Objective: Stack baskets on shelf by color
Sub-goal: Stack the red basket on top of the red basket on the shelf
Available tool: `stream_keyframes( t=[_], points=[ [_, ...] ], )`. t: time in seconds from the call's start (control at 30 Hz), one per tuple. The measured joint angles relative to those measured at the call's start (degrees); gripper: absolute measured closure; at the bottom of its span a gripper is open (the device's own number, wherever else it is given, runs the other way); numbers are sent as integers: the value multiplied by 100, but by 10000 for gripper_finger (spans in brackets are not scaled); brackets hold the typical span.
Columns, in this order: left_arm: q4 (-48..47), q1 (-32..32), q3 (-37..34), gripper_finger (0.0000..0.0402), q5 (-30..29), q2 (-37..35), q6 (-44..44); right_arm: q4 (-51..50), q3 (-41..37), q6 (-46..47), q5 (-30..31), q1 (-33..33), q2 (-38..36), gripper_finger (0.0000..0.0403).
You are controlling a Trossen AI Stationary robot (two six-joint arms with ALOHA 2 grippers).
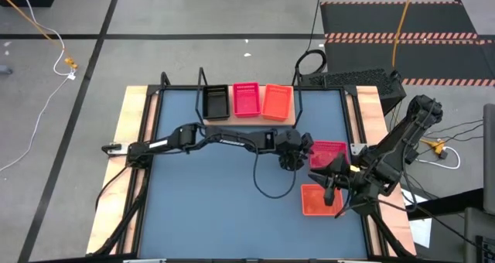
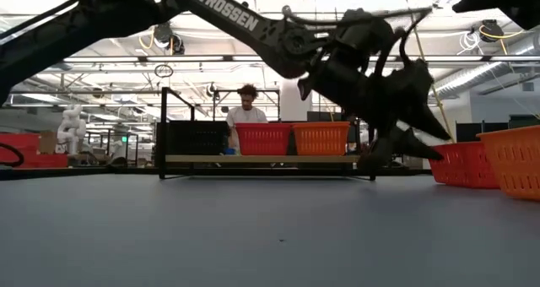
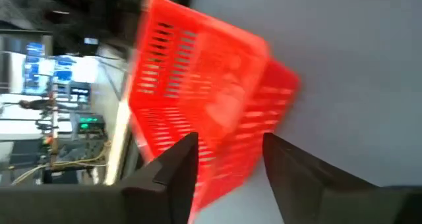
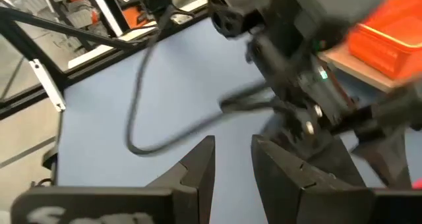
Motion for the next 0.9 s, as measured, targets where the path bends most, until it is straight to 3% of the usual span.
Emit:
stream_keyframes(
  t=[0.3,0.53,0.7,0.9],
  points=[
    [-37,-11,-11,318,4,28,-135,643,0,-948,-3,0,-9,310],
    [-45,-94,-11,390,-4,24,-348,698,0,-1019,-16,0,-14,310],
    [-47,-224,-11,383,-117,13,-363,701,0,-1120,-17,0,-100,310],
    [-390,-476,-13,393,-753,-144,-338,772,0,-1254,-9,0,-176,310]
  ],
)
